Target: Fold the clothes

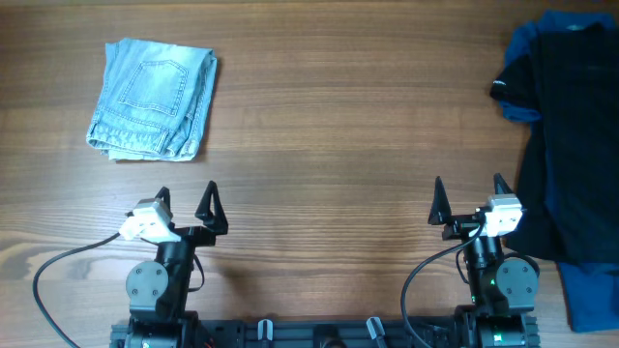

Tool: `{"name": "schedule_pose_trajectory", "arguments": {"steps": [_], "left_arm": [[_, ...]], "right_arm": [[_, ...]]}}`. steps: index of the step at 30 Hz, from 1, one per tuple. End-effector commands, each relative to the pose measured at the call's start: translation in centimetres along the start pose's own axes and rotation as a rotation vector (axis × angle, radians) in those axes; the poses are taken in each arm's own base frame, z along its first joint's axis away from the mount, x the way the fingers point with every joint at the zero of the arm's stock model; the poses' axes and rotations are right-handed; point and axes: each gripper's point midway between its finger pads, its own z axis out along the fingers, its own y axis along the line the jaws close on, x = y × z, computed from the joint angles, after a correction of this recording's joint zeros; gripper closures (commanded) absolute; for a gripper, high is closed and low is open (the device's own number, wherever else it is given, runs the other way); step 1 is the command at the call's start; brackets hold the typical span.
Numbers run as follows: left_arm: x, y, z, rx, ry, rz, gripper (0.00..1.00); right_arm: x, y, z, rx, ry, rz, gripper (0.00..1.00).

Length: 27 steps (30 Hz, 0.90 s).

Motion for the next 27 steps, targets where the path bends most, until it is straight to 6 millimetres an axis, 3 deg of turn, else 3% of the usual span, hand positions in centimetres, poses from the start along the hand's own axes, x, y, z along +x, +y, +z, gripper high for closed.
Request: {"name": "schedule_pose_trajectory", "arguments": {"steps": [1,4,27], "left_arm": [[0.46,-0.62,0.00,0.045,0.010,0.188,0.00],[0.45,-0.55,0.00,0.042,0.007,0.317,0.00],[0.37,-0.52,0.01,0.039,0.004,0.318,0.00]], "right_arm": [[-0.16,0.45,-0.04,-0.024,-0.009,-0.017,0.00],[-0.16,0.45,-0.04,-0.024,-0.009,-0.017,0.00],[-0.16,0.45,-0.04,-0.024,-0.009,-0.018,0.00]]}}
